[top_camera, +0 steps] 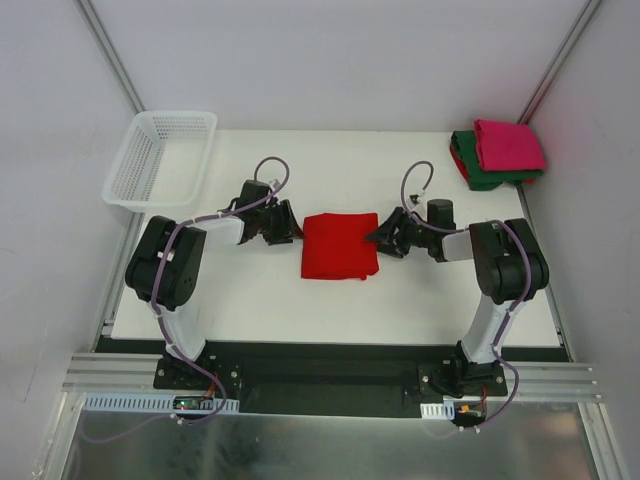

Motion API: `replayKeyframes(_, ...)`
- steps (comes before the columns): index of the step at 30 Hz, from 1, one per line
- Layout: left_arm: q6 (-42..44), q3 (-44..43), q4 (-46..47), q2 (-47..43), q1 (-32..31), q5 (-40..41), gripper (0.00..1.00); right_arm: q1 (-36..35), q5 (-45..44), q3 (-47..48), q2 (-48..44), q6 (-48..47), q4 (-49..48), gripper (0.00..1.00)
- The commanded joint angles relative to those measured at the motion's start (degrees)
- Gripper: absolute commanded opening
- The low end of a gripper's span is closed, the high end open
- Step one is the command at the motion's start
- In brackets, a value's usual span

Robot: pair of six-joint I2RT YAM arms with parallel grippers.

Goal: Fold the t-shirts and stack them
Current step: Put the neatly folded tshirt into the corner of the board with the right arm

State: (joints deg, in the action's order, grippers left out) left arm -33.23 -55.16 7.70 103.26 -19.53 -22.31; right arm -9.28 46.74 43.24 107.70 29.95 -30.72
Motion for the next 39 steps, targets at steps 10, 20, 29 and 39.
replayKeyframes(10, 0.36, -3.03, -0.15, 1.59, -1.65, -1.16, 0.43, -3.98, -6.84, -2.20, 1.11, -2.27, 6.46, 0.61)
replayKeyframes(20, -0.08, -3.47, -0.23, 1.59, -2.80, -1.60, 0.42, -8.30, -9.12, -1.50, 2.25, 0.71, 5.76, 0.61)
replayKeyframes(29, -0.08, -2.68, -0.23, 0.98, -3.23, -1.51, 0.41, -9.97, -9.91, -2.72, 3.13, 3.09, 3.21, 0.61)
replayKeyframes(39, 0.45, -1.45, -0.23, 0.10, -3.23, -1.16, 0.40, -9.97, -17.72, -10.36, -6.34, 4.76, 4.26, 0.61)
